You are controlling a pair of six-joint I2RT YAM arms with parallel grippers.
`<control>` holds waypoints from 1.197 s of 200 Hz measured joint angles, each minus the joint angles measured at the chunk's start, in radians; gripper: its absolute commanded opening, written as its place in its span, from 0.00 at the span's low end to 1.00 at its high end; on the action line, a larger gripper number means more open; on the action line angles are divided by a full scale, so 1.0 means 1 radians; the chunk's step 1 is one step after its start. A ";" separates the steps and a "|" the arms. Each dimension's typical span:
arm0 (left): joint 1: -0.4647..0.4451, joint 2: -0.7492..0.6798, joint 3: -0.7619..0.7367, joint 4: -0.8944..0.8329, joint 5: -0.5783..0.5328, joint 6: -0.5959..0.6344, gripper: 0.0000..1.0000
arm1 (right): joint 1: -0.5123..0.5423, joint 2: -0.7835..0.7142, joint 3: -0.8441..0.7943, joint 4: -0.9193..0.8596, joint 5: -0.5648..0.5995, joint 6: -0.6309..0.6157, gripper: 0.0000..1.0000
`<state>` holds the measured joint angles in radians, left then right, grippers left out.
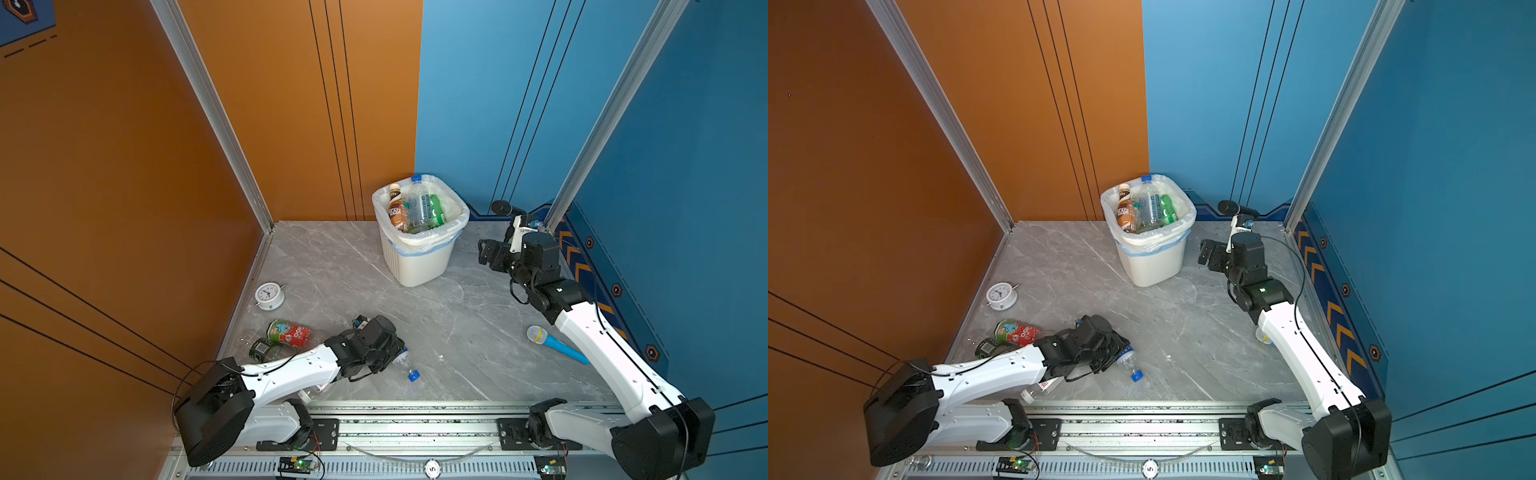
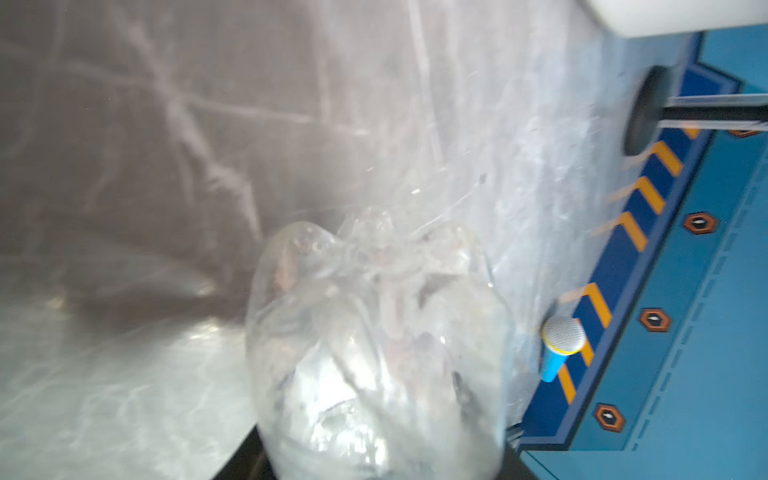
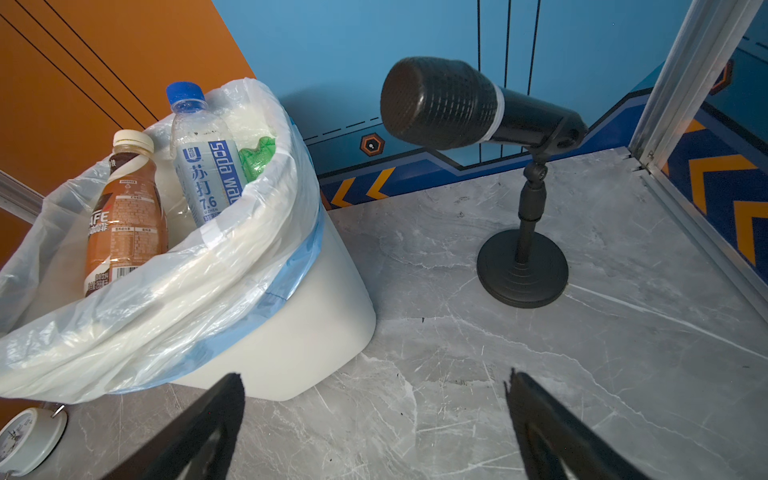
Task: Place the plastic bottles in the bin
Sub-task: 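Lift the blue-labelled bottle with the left gripper and carry it over the bin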
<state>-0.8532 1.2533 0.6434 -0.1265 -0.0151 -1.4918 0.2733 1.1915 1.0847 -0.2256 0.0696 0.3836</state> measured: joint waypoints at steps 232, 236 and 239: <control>0.288 0.674 1.447 -0.052 0.010 1.041 0.49 | -0.046 -0.156 -0.106 -0.029 0.000 0.036 1.00; 0.288 0.686 1.461 -0.058 0.011 1.044 0.49 | -0.047 -0.156 -0.107 -0.029 0.000 0.037 1.00; 0.288 0.696 1.473 -0.063 0.014 1.049 0.49 | -0.048 -0.156 -0.108 -0.029 0.000 0.037 1.00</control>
<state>-0.5655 1.9491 2.1166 -0.1898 -0.0013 -0.4427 0.2253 1.0359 0.9768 -0.2546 0.0696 0.4202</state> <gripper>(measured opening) 0.490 0.995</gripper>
